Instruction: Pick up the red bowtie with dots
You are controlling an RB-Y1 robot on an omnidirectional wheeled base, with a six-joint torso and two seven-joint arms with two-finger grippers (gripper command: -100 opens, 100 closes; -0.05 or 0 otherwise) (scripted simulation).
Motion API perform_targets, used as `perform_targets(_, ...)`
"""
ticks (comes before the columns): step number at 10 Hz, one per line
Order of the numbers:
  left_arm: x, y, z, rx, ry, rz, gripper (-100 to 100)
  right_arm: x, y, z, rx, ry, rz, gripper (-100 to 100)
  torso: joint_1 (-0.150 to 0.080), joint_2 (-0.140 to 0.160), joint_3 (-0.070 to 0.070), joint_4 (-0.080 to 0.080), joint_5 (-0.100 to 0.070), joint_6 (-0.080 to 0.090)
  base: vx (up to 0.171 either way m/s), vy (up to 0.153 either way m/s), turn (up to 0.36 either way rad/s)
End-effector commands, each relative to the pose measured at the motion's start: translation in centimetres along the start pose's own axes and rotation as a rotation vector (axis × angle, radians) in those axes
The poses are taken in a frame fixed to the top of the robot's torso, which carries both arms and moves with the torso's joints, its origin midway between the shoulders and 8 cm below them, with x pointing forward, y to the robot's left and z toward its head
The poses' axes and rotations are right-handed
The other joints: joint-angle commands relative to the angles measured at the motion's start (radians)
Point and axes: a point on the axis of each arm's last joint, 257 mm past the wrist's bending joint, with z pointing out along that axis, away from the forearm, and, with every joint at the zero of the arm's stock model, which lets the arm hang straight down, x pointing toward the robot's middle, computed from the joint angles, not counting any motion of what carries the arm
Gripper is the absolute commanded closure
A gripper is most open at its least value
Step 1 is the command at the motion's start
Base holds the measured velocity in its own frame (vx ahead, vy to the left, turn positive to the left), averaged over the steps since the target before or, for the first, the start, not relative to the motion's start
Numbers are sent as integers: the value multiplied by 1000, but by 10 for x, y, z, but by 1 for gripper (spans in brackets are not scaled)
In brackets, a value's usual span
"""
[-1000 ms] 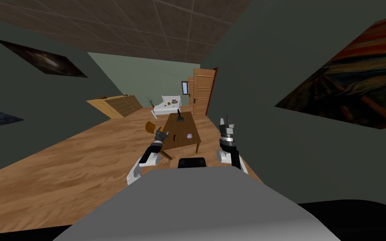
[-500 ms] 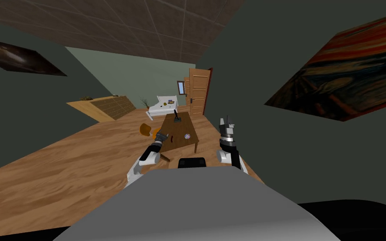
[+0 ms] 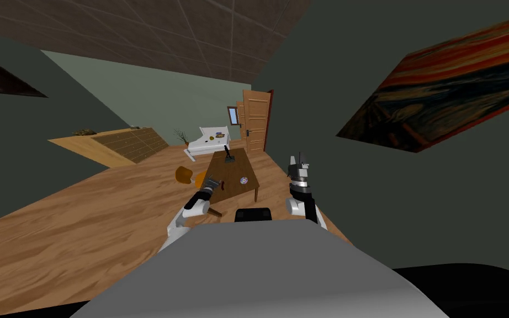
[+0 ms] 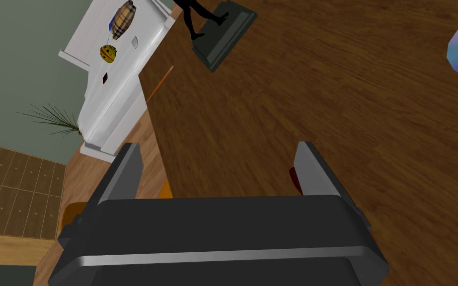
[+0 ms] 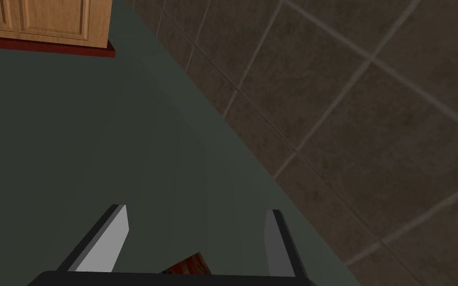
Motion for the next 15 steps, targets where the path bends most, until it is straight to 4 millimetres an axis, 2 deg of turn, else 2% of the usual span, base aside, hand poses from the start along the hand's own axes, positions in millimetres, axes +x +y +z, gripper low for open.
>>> perform_targets(1, -16, 7, 3, -29, -38, -47, -100, 0, 0, 0, 0, 0, 0, 0, 0, 0, 0, 0, 0, 0, 3, -5, -93)
perform_targets(3, -40, 14, 6, -65, -100, -112, -100, 0, 0, 0, 0, 0, 0, 0, 0, 0, 0, 0, 0, 0, 2, -9, -138)
perform_targets(4, -60, 18, 8, -93, -151, -156, -100, 0, 0, 0, 0, 0, 0, 0, 0, 0, 0, 0, 0, -1, 3, -11, -174)
perform_targets(5, -65, 21, 7, -98, -165, -178, -100, 0, 0, 0, 0, 0, 0, 0, 0, 0, 0, 0, 0, 0, 3, -6, -101)
perform_targets(6, -83, 24, 9, -123, -216, -223, -100, 0, 0, 0, 0, 0, 0, 0, 0, 0, 0, 0, 0, -1, 5, -11, -162)
perform_targets(7, -90, 27, 7, -126, -233, -245, -100, 0, 0, 0, 0, 0, 0, 0, 0, 0, 0, 0, 0, 0, 4, -6, -105)
perform_targets(8, -108, 29, 8, -144, -284, -291, -100, 0, 0, 0, 0, 0, 0, 0, 0, 0, 0, 0, 0, -1, 5, -10, -164)
perform_targets(9, -115, 33, 6, -149, -303, -312, -100, 0, 0, 0, 0, 0, 0, 0, 0, 0, 0, 0, 0, 0, 4, -6, -109)
perform_targets(12, -155, 38, 1, -178, -426, -426, -100, 0, 0, 0, 0, 0, 0, 0, 0, 0, 0, 0, 0, -1, 4, -8, -147)
perform_targets(15, -186, 46, -9, -189, -521, -514, -100, 0, 0, 0, 0, 0, 0, 0, 0, 0, 0, 0, 0, 0, 3, -5, -122)
